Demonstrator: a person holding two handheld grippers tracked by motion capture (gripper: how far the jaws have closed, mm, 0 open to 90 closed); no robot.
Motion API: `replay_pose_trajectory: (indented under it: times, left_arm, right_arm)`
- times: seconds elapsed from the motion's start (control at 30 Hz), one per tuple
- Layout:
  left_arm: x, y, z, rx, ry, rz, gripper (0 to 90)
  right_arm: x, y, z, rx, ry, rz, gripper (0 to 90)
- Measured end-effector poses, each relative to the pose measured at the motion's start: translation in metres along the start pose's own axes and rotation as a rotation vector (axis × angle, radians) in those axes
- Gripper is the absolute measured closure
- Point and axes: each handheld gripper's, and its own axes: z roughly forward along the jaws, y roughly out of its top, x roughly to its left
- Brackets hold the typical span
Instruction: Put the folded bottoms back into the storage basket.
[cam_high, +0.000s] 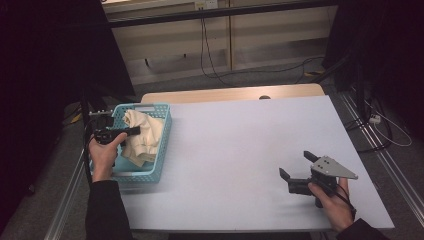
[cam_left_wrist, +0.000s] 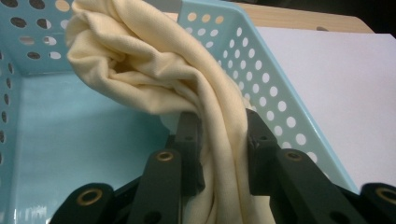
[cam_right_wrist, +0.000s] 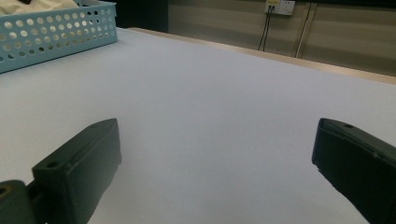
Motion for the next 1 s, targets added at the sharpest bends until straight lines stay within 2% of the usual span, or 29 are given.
replay_pose_trajectory:
  times: [0.43,0.57,0.9,0.97,1.0]
  left_arm:
    - [0.004,-0.005,0.003,-0.003,0.036,-0.011,71.8]
    - [0.006,-0.007,0.003,-0.009,0.039,-0.032,71.7]
    - [0.011,-0.01,0.006,0.012,0.081,-0.042,71.1]
    - [0.011,-0.01,0.008,0.034,0.119,-0.032,70.9]
    - [0.011,-0.01,0.008,0.034,0.119,-0.032,70.7]
  right_arm:
    - [0.0,0.0,0.0,0.0,0.001,0.0,1.0]
    - [0.0,0.0,0.0,0.0,0.001,-0.001,1.0]
    - [0.0,0.0,0.0,0.0,0.001,-0.001,1.0]
    - [0.0,0.0,0.0,0.0,0.001,0.0,1.0]
    - [0.0,0.0,0.0,0.0,0.001,0.0,1.0]
